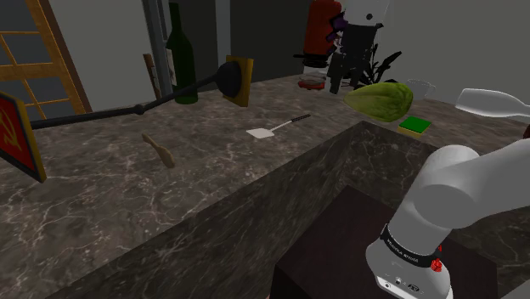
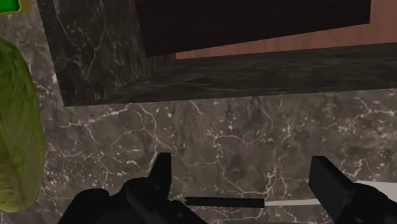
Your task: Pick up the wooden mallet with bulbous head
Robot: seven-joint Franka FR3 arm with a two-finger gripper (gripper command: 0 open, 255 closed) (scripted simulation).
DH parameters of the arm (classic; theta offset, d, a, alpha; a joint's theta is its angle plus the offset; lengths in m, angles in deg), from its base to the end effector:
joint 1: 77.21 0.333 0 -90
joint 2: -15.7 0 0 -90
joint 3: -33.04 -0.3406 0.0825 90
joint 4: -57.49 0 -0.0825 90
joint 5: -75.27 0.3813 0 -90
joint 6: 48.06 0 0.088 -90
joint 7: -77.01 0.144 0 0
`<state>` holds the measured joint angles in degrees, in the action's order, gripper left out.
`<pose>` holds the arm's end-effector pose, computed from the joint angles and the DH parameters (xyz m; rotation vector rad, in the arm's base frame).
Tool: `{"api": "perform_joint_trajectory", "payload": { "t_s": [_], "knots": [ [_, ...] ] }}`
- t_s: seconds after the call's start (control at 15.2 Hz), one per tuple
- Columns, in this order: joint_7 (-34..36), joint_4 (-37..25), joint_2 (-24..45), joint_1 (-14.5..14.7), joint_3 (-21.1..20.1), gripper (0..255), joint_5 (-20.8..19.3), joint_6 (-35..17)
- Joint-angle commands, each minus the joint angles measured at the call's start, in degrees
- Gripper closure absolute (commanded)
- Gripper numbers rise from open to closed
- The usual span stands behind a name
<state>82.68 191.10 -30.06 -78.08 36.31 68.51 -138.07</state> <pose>0.2831 -0.0429 0.5858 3.0553 -0.2402 0.0590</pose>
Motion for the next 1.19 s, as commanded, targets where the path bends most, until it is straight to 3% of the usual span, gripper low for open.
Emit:
{"api": "perform_joint_trajectory", "payload": {
  "t_s": [0.0,0.59,1.12],
  "knots": [
    [0.0,0.0,0.0,0.0,0.0,0,0.0,0.0],
    [8.8,-4.7,12.0,3.7,-8.0,0,5.7,-5.9],
    [16.3,-13.1,25.1,6.1,-14.6,0,8.0,-9.9]
  ]
}}
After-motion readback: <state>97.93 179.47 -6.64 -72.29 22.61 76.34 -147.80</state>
